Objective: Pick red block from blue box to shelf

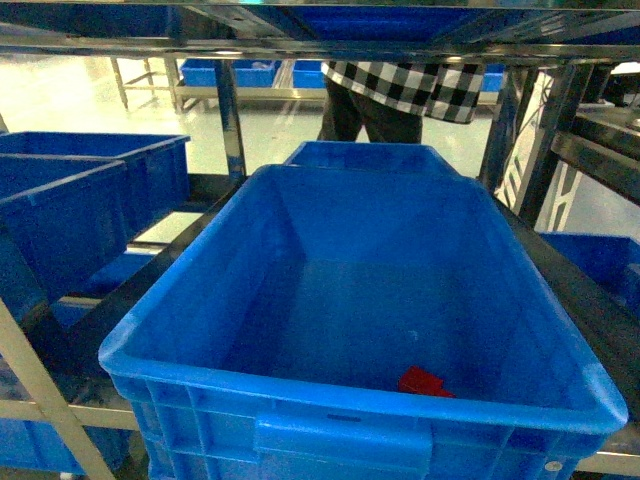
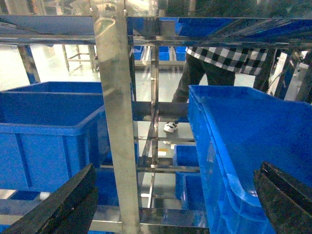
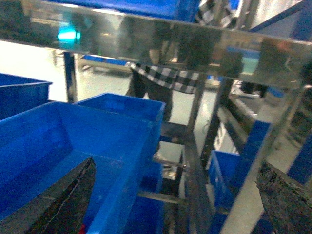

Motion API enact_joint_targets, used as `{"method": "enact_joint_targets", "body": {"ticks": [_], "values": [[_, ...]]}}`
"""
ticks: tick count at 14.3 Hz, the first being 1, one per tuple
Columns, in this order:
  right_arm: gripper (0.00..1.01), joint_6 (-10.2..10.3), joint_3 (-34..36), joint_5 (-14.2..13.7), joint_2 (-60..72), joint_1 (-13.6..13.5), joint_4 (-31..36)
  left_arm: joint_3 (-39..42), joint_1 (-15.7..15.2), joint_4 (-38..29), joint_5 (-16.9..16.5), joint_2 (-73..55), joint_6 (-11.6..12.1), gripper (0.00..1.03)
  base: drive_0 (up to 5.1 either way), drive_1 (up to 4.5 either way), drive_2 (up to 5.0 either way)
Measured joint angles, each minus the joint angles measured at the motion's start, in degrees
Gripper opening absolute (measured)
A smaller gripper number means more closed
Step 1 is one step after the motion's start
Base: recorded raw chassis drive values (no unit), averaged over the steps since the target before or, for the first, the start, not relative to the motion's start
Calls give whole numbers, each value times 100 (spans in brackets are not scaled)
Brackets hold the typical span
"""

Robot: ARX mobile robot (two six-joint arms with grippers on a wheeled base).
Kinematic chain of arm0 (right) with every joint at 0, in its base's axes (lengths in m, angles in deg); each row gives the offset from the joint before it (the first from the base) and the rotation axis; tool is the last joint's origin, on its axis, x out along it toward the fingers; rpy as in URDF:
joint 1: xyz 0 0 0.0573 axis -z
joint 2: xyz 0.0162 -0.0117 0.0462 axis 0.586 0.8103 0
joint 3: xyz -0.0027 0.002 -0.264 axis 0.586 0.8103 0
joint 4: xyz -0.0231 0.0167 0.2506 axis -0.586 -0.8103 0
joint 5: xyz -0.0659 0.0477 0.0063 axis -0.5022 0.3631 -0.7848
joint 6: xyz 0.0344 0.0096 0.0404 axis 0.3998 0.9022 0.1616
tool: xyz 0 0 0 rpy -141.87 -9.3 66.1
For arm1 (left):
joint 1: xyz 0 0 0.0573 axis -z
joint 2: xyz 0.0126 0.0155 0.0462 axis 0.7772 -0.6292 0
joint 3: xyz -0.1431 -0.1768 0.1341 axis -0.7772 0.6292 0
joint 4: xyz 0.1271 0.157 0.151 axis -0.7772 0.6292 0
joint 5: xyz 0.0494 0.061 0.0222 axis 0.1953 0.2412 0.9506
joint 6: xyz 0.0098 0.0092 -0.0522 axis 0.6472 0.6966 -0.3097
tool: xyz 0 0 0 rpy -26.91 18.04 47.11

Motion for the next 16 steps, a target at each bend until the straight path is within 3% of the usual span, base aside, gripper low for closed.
{"method": "enact_joint_targets", "body": {"ticks": [2,3,4,5,6,7,12,16], "values": [[98,-131,168,-503,-396,350,-164,0,0,2,0,0,0,98,0,0,0],[98,-151,289,-566,-345,476,-262,0,0,0,0,0,0,98,0,0,0],[98,-190,306,-566,-319,481,-437,0,0,2,-2,0,0,98,0,0,0],[95,-83,367,-251,-348,557,-289,0,0,0,0,0,0,98,0,0,0],[82,205,407,66,-557,584,-428,0,0,2,-2,0,0,98,0,0,0],[69,345,407,138,-800,581,-577,0,0,0,-2,0,0,98,0,0,0],[5,483,409,138,-1668,581,-1438,0,0,0,0,0,0,98,0,0,0],[2,503,409,136,-2146,581,-1915,0,0,2,-2,0,0,98,0,0,0]]}}
